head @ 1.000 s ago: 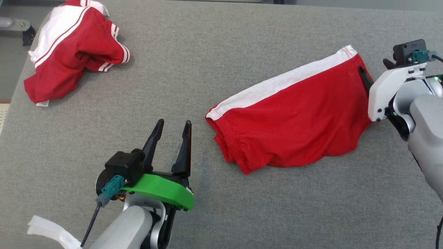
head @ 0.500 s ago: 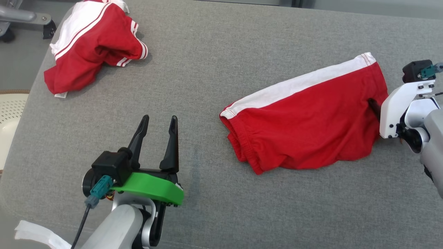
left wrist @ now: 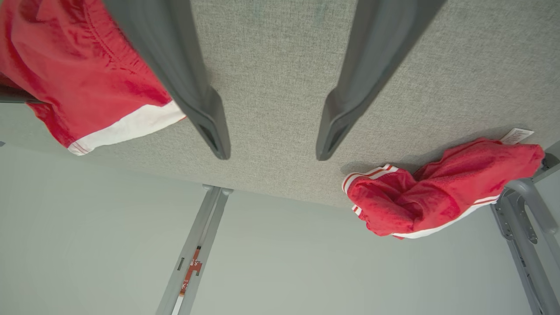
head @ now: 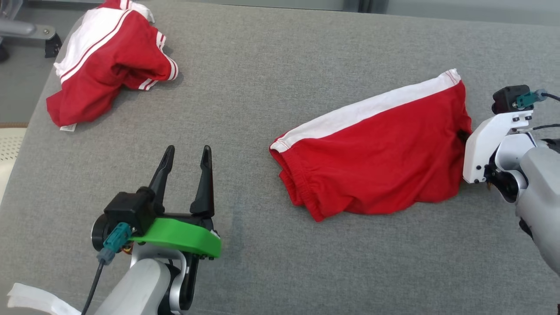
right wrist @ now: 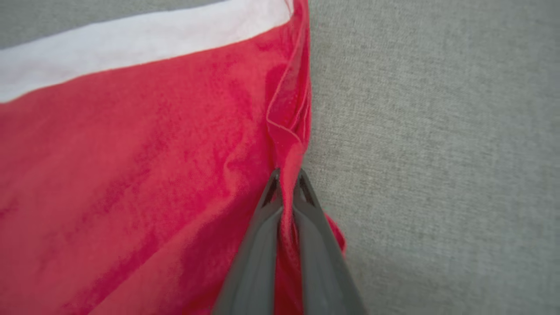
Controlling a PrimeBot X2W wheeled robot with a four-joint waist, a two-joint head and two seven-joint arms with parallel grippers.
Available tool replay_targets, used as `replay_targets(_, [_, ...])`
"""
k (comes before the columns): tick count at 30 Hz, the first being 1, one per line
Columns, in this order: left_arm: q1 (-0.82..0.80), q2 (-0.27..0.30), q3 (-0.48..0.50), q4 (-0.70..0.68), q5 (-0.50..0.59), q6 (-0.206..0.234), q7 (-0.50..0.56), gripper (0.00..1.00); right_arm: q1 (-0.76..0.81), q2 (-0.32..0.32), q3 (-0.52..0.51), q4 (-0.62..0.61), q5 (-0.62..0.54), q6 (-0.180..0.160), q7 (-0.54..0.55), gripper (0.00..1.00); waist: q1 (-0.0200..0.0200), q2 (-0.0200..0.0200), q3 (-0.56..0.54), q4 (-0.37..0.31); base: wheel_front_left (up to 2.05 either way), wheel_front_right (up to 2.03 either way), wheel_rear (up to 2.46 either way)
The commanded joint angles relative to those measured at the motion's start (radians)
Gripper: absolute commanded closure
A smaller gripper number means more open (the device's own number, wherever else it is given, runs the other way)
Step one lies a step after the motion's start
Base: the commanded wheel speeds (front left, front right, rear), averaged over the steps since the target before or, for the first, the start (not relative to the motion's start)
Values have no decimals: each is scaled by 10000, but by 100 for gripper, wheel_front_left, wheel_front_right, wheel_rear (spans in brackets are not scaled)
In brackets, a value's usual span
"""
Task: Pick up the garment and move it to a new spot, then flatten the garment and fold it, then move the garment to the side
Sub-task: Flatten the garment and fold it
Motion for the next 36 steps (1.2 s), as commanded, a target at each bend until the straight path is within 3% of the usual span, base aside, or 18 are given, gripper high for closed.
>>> replay_targets(1, [35, 79, 72, 7, 179, -30, -34, 0, 382, 60, 79, 28, 75, 1, -145, 100, 0, 0, -117, -326, 0, 0, 0])
replay_targets(21, [448, -90, 674, 841, 710, -237, -34, 0, 2290, 910, -599, -1276, 1426, -7, -2924, 100, 0, 0, -961, -3104, 0, 0, 0])
replay_targets(29, [523, -171, 692, 967, 775, -330, -34, 0, 2916, 992, -826, -1757, 1604, -5, -3185, 100, 0, 0, -1055, -3342, 0, 0, 0])
replay_targets(36, [517, -262, 714, 1095, 761, -416, -34, 0, 2782, 1170, -987, -2248, 1727, 1, -3202, 100, 0, 0, -1153, -2855, 0, 0, 0])
